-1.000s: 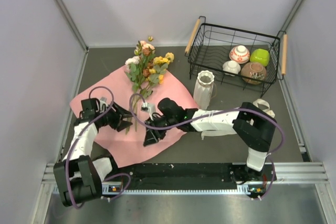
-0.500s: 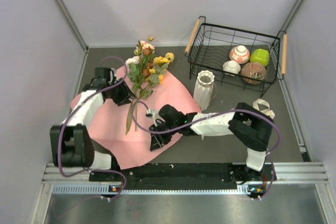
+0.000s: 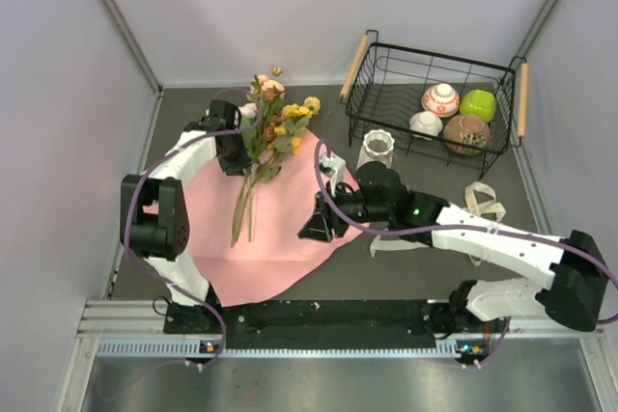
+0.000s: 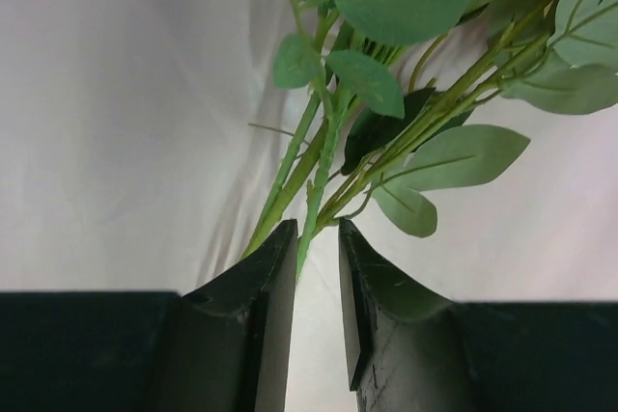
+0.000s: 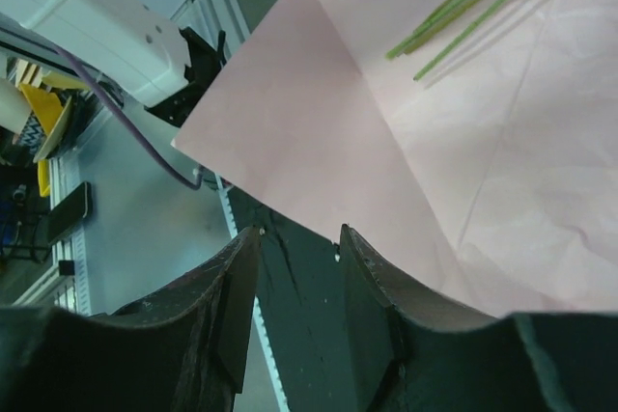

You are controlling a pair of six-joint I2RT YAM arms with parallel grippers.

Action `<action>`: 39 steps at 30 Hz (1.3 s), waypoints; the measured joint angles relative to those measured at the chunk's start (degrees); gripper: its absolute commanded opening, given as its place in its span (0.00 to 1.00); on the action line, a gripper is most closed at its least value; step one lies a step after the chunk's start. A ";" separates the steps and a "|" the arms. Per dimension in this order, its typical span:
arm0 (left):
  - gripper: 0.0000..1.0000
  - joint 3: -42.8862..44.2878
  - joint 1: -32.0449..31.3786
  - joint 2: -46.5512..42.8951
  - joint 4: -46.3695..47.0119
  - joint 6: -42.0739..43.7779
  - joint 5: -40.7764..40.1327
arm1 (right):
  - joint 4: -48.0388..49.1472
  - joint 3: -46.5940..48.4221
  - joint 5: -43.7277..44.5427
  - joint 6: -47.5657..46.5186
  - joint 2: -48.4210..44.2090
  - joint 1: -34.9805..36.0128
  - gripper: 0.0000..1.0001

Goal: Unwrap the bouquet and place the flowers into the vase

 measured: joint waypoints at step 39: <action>0.00 2.36 -1.46 -18.58 -1.57 3.23 2.21 | -9.33 -1.64 5.53 -1.95 -6.88 -0.81 0.47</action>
